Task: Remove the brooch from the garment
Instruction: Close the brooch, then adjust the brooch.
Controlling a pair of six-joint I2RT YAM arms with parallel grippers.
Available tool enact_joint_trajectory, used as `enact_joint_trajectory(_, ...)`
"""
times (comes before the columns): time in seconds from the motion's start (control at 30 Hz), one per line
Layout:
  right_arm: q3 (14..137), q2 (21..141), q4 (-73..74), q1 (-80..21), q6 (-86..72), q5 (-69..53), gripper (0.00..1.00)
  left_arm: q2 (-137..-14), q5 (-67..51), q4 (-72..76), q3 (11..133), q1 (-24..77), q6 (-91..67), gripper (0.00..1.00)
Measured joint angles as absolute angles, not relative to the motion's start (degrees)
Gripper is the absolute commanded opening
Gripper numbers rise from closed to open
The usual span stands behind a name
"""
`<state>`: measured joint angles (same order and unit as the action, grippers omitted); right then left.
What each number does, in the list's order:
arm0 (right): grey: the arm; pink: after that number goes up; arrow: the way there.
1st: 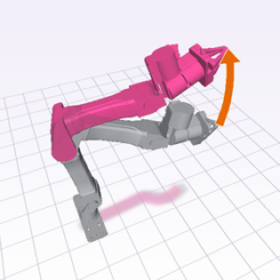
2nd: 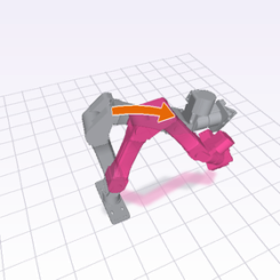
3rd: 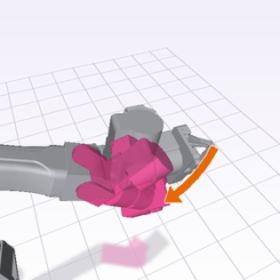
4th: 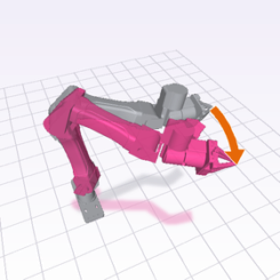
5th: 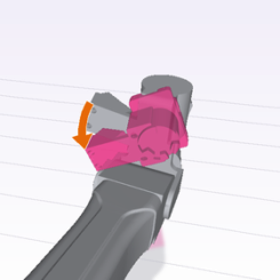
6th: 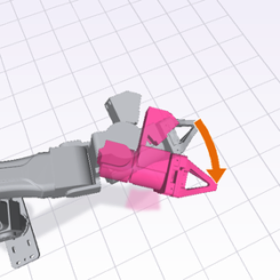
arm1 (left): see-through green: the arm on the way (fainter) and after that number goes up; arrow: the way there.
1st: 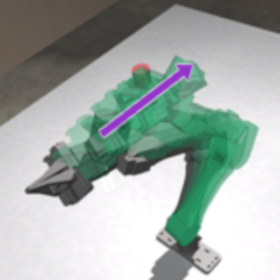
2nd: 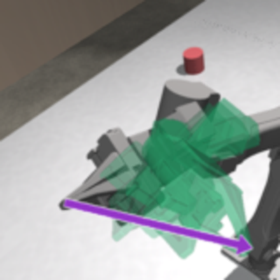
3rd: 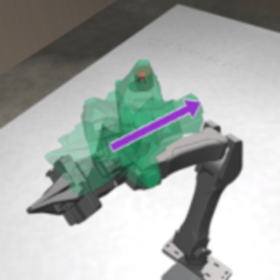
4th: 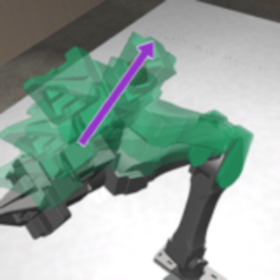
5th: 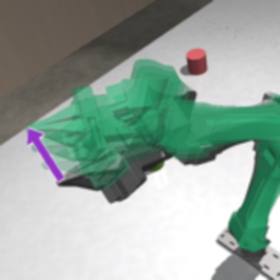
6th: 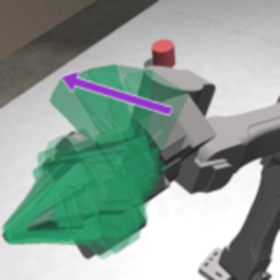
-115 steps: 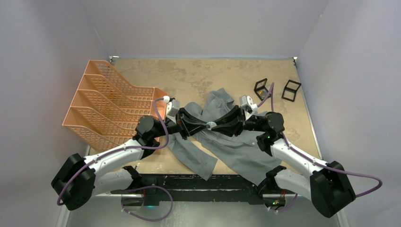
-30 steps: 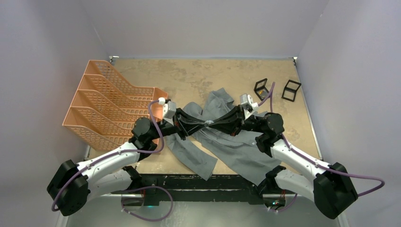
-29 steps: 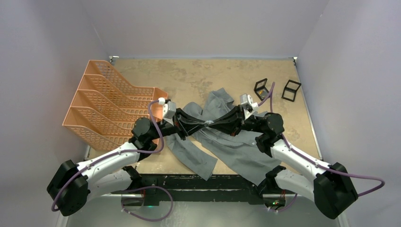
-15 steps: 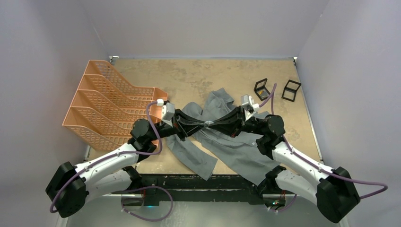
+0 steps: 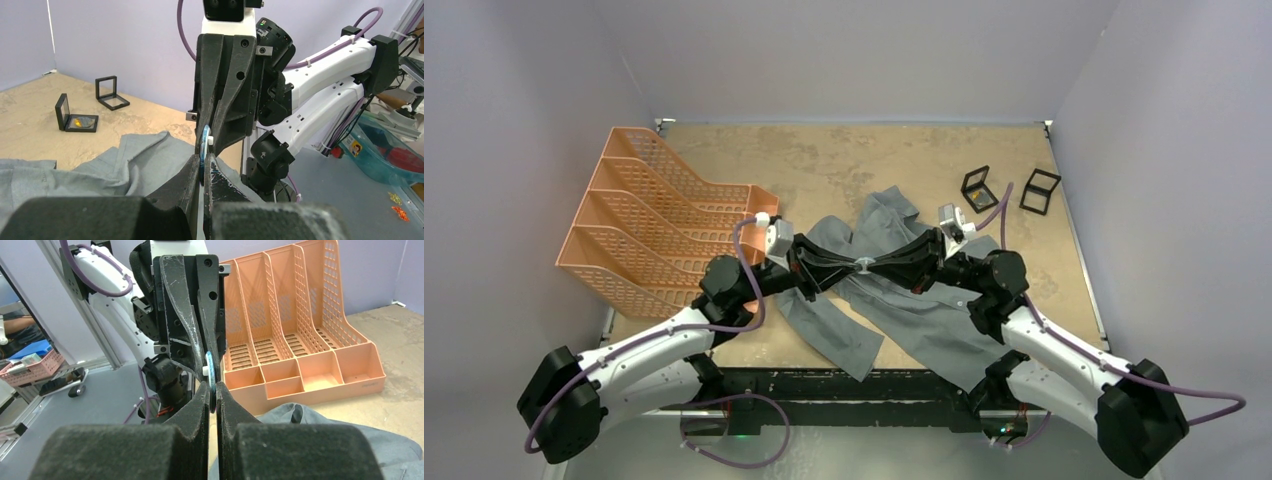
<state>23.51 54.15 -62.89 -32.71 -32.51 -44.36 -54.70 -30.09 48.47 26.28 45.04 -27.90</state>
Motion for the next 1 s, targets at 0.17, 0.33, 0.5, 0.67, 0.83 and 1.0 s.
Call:
enact_joint_trajectory(0.17, 22.6, 53.2, -63.0, -32.8, -32.7, -42.5, 0.03, -53.5, -29.1, 47.9, 25.5, 45.2, -27.9, 0.00)
enact_joint_trajectory(0.33, 22.3, 52.4, -62.8, -32.6, -32.6, -41.1, 0.34, -52.7, -27.8, 46.7, 25.5, 45.1, -26.9, 0.00)
enact_joint_trajectory(0.5, 22.3, 52.1, -61.1, -30.7, -32.7, -37.6, 0.61, -51.6, -24.5, 43.5, 25.8, 44.8, -21.8, 0.00)
enact_joint_trajectory(0.67, 23.5, 50.9, -53.3, -30.7, -33.5, -33.9, 0.79, -52.7, -18.9, 37.9, 26.4, 45.7, -14.7, 0.00)
enact_joint_trajectory(0.83, 26.6, 49.0, -43.8, -30.7, -36.7, -28.8, 0.98, -54.1, -11.9, 34.1, 26.9, 48.5, -6.7, 0.00)
enact_joint_trajectory(1.0, 28.0, 46.5, -36.0, -30.7, -43.3, -23.6, 0.98, -55.1, -6.9, 33.4, 26.9, 50.6, 1.2, 0.00)
